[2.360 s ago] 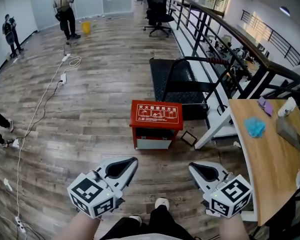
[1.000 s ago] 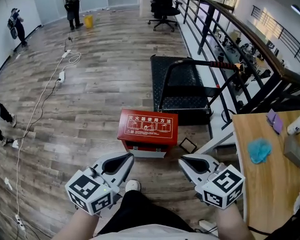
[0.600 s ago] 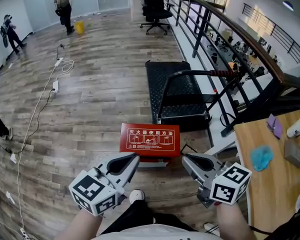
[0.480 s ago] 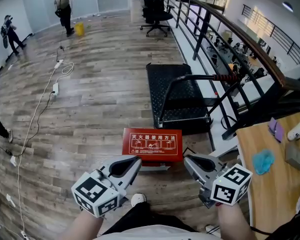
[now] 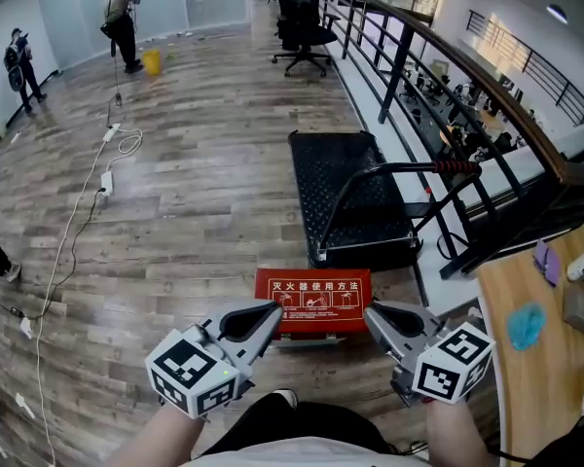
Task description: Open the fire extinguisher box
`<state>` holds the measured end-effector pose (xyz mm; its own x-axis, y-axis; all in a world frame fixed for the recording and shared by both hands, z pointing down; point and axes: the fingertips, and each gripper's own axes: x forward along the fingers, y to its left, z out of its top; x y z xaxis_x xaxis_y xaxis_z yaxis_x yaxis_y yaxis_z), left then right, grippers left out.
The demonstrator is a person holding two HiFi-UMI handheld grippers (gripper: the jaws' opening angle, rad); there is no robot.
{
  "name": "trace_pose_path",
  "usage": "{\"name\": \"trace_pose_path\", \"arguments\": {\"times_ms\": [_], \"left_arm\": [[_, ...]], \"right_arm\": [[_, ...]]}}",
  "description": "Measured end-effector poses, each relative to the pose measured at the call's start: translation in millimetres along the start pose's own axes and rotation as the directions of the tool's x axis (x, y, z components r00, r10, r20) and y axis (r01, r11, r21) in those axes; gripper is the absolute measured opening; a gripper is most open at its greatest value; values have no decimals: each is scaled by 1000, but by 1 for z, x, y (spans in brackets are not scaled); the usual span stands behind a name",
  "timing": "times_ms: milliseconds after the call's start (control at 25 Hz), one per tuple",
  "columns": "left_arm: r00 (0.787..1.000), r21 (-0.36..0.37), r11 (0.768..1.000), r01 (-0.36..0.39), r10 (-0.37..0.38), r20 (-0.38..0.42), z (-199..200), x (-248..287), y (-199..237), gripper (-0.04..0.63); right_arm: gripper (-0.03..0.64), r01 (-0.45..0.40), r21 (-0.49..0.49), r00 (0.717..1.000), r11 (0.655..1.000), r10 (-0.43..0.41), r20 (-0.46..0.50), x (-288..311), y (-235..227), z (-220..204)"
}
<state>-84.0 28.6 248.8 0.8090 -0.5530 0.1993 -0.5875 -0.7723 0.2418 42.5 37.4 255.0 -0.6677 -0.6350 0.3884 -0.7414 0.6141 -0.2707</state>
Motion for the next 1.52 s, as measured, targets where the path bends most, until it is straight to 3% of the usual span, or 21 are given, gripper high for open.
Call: {"name": "trace_pose_path", "arguments": {"times_ms": [200, 360, 400, 480, 560, 760, 880, 1000, 1240, 1520], "left_arm": [[1000, -42, 999, 20, -21, -23, -19, 6, 6, 3], [998, -78, 997, 7, -11, -55, -41, 11, 10, 3], [997, -64, 998, -15, 11, -73, -47, 13, 14, 3], [990, 36, 998, -57, 61, -124, -63, 14, 18, 3], [983, 127, 991, -49, 71, -171, -85, 19, 14, 3], [945, 214, 975, -63, 127, -302, -159, 31, 14, 3], [939, 96, 992, -82, 110, -326, -192, 38, 12, 3], [932, -29, 991, -129, 112, -346, -226, 43, 14, 3], [914, -143, 978, -153, 85, -397, -284, 53, 17, 3], [954, -190, 981, -50, -10, -301, -336, 69, 24, 3]], "right_arm": [[9, 20, -45, 995, 999, -25, -96, 13, 3, -25], [9, 34, -5, 992, 999, -35, -125, 16, -5, -42], [9, 32, 22, 992, 999, -29, -121, 19, -7, -46], [9, 18, 74, 994, 997, -10, -107, 24, -12, -56], [9, 2, 101, 995, 995, 8, -102, 29, -19, -72], [11, 19, 63, 979, 998, -5, -202, 42, -40, -136], [11, 23, 110, 973, 994, 4, -233, 45, -51, -171], [11, 11, 129, 968, 992, 22, -252, 51, -61, -200], [11, -37, 122, 947, 992, 74, -314, 67, -71, -255], [11, -70, 174, 957, 982, 115, -265, 98, -83, -296]]}}
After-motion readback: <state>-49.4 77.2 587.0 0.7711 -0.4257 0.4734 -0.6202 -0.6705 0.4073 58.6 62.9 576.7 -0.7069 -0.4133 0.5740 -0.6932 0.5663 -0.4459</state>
